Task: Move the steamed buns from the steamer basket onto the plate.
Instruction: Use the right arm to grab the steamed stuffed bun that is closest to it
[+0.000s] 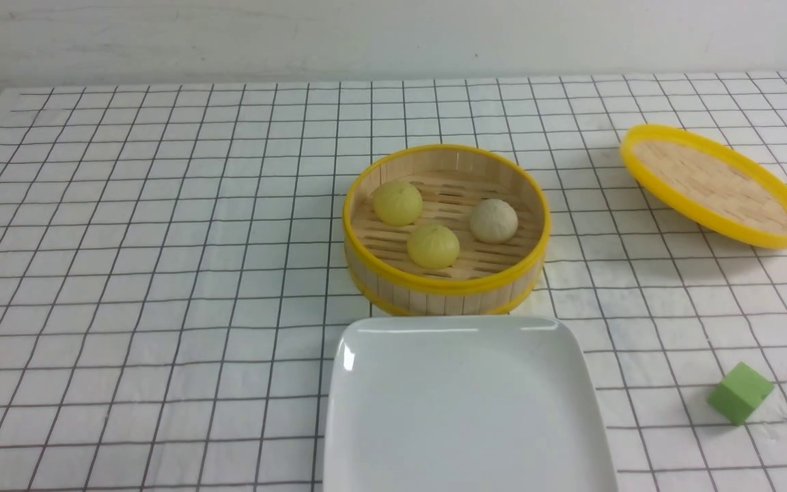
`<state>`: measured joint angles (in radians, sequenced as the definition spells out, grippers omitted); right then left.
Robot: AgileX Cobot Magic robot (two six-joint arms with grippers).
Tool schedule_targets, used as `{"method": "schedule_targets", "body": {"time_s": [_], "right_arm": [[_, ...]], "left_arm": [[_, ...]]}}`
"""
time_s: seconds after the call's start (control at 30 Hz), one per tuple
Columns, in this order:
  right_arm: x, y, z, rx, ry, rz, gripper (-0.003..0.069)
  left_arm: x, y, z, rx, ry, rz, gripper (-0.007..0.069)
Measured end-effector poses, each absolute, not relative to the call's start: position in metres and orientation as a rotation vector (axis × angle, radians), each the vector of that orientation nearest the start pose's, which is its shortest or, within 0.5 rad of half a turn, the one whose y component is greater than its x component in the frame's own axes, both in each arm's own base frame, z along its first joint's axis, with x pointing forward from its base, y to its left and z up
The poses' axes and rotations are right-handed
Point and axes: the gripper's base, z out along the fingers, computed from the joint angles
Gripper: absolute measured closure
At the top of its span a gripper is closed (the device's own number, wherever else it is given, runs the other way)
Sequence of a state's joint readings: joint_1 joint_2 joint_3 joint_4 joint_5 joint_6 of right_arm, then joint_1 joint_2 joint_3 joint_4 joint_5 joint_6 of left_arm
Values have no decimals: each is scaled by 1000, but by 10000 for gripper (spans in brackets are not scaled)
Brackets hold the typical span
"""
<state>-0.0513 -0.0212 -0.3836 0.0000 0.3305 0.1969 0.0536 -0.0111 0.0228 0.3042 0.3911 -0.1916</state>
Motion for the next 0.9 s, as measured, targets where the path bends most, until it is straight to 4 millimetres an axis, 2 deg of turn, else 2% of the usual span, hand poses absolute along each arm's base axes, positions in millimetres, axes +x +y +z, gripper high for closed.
{"method": "schedule_targets", "body": {"time_s": [0.13, 0.27, 0.9], "right_arm": [[5, 0, 331, 165, 1301, 127, 420], [4, 0, 337, 161, 1241, 137, 420], [3, 0, 338, 173, 1226, 156, 420]], "left_arm": [[51, 13, 173, -44, 1873, 207, 270], [51, 13, 173, -44, 1873, 207, 270], [51, 13, 173, -44, 1873, 207, 270]]}}
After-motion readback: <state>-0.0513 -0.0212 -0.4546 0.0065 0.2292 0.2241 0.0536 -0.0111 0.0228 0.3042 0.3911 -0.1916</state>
